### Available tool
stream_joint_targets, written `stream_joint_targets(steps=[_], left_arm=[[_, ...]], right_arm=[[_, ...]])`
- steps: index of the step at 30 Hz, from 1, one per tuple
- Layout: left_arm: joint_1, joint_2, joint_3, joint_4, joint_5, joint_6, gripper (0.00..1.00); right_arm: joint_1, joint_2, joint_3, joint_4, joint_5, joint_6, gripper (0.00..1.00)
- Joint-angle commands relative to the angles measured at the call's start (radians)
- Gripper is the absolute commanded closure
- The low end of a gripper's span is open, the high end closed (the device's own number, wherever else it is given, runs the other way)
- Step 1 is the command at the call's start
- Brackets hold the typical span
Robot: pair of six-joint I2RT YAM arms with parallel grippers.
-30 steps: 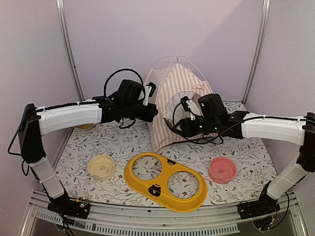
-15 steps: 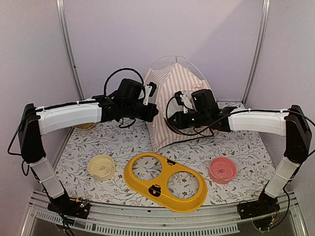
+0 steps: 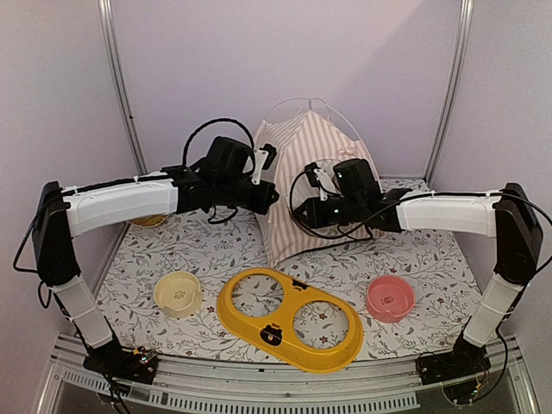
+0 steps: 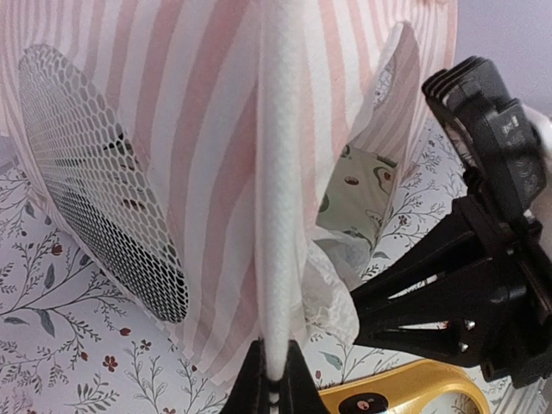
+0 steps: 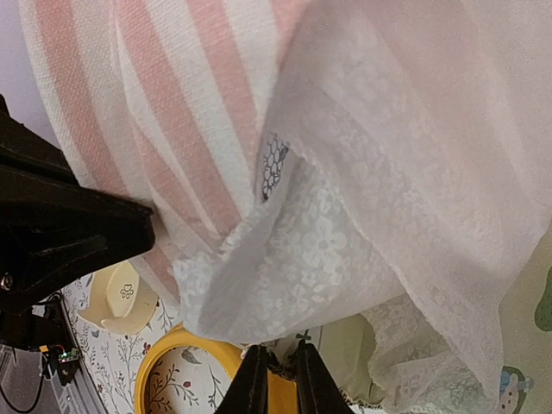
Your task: Set up the pet tent
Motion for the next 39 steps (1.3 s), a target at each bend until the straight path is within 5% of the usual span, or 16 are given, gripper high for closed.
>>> stream_joint_targets(steps=[1, 16, 24, 30, 35, 39], left_arm=[[-0.010, 0.000, 0.032, 0.018, 0.033, 0.015, 1.00], [-0.012, 0.005, 0.059, 0.027, 0.113, 0.041, 1.00], [-0.010, 0.022, 0.067, 0.012, 0.087, 0.040, 1.00], [-0.009, 0.001, 0.044, 0.041, 0.149, 0.074, 1.00], [-0.007, -0.050, -0.026, 0.143, 0.257, 0.134, 1.00], [0.001, -0.054, -0.044, 0.210, 0.352, 0.142, 1.00]], right_arm=[[-0.012, 0.029, 0.018, 0.014, 0.007, 0.008, 0.89], [-0.052, 0.160, 0.006, 0.112, -0.053, 0.070, 1.00], [-0.054, 0.135, -0.055, 0.142, -0.073, 0.069, 0.93], [-0.085, 0.173, -0.032, 0.130, -0.143, 0.051, 0.68], [-0.109, 0.295, 0.055, 0.123, -0.280, 0.034, 0.62], [-0.106, 0.359, 0.070, 0.108, -0.201, 0.053, 0.64]])
